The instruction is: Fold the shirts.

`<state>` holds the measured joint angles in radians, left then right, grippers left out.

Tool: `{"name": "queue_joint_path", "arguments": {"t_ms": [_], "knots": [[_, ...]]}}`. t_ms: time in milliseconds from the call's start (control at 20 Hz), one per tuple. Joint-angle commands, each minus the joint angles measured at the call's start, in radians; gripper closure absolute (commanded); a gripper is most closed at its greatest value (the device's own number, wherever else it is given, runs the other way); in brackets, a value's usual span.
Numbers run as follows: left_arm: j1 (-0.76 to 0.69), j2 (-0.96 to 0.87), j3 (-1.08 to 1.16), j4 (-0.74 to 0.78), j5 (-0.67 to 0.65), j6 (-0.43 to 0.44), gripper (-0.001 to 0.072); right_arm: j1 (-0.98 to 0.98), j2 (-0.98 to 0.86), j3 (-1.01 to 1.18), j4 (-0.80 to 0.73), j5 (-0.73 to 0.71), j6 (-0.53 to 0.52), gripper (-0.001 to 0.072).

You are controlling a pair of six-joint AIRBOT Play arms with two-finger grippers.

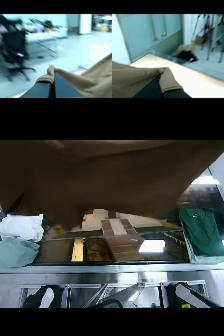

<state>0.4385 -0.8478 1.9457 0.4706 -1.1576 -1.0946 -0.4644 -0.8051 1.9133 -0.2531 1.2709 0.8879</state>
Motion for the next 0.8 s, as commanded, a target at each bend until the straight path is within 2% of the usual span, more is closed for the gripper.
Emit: {"name": "queue_joint_path", "arguments": {"t_ms": [0,150,250,300,450,550,650,750], "knots": [[0.187,0.118,0.039,0.158,-0.003,-0.072,0.0696,0.001,0.058,0.065,-0.128,-0.080,0.024,0.0689],[0.284,0.101,-0.141,0.008,-0.096,-0.071,0.0696,0.001,0.001,0.039,-0.171,-0.012,0.056,0.0690],[0.242,0.050,-0.296,-0.099,-0.132,-0.004,0.0697,0.018,-0.071,-0.026,-0.170,0.032,0.079,0.0690],[0.184,0.009,-0.373,-0.096,-0.134,0.016,0.0697,0.043,-0.111,-0.083,-0.172,0.038,0.078,0.0690],[-0.044,-0.157,-0.563,0.011,-0.066,0.086,0.0697,0.147,-0.254,-0.305,-0.193,0.007,0.003,0.0690],[-0.195,-0.309,-0.633,0.169,0.079,0.099,0.0697,0.185,-0.362,-0.411,-0.289,-0.095,-0.010,0.0690],[-0.291,-0.486,-0.636,0.284,0.212,0.098,0.0697,0.185,-0.500,-0.436,-0.351,-0.172,-0.010,0.0691],[-0.333,-0.682,-0.548,0.333,0.243,0.072,0.0697,0.169,-0.634,-0.430,-0.352,-0.231,-0.010,0.0691]]}}
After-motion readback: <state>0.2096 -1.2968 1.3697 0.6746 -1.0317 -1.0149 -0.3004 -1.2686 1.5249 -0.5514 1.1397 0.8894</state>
